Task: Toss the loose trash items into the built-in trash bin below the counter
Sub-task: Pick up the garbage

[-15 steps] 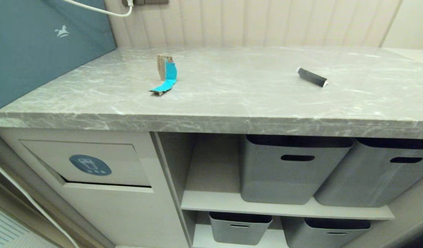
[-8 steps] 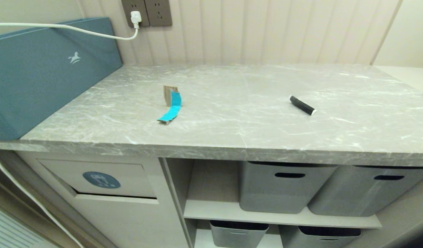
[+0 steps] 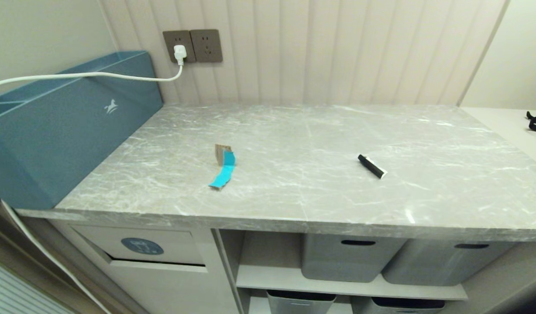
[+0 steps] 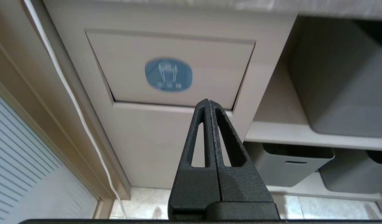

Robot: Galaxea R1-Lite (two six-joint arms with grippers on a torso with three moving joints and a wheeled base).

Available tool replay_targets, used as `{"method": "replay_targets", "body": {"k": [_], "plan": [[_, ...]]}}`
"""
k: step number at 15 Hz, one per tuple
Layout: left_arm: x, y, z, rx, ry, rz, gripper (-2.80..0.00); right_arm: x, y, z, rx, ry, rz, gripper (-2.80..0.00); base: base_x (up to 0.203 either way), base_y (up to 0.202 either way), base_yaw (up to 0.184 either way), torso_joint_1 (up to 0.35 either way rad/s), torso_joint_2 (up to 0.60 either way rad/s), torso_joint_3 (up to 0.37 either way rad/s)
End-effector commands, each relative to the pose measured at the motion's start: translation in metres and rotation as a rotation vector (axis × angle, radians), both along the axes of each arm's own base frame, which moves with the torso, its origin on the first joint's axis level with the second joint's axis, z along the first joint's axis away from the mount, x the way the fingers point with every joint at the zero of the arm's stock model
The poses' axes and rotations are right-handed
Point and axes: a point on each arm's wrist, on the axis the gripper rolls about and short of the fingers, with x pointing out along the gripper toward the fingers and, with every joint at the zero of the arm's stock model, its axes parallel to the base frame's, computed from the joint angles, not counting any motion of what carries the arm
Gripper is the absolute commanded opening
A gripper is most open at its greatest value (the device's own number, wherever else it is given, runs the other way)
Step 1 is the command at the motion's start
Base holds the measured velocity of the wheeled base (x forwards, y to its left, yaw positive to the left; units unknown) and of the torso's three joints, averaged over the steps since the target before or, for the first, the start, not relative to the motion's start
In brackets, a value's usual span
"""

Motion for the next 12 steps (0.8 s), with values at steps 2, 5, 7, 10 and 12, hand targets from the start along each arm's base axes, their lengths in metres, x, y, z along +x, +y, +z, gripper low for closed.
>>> {"method": "replay_targets", "body": {"k": [2,5,7,10,12], "plan": [[0.000,0.000,0.000,0.001,0.001,-0.001,-2.80,0.000,0.000,0.000,0.000,0.002,-0.001,-2.80,0.000,0.000,0.000,0.232,-0.51,-0.285],[0.000,0.000,0.000,-0.001,0.001,-0.002,-2.80,0.000,0.000,0.000,0.001,0.001,-0.001,-2.80,0.000,0.000,0.000,0.213,-0.46,-0.243],[0.000,0.000,0.002,0.008,-0.009,-0.007,-2.80,0.000,0.000,0.000,0.003,0.001,-0.001,-2.80,0.000,0.000,0.000,0.075,-0.14,-0.077],[-0.013,-0.002,0.052,0.023,-0.116,-0.096,-2.80,0.000,0.000,0.000,0.005,0.001,-0.002,-2.80,0.000,0.000,0.000,0.014,-0.03,-0.015],[-0.005,-0.004,0.093,0.016,-0.062,-0.192,-2.80,0.000,0.000,0.000,0.005,0.001,-0.002,-2.80,0.000,0.000,0.000,0.000,0.00,0.000]]}}
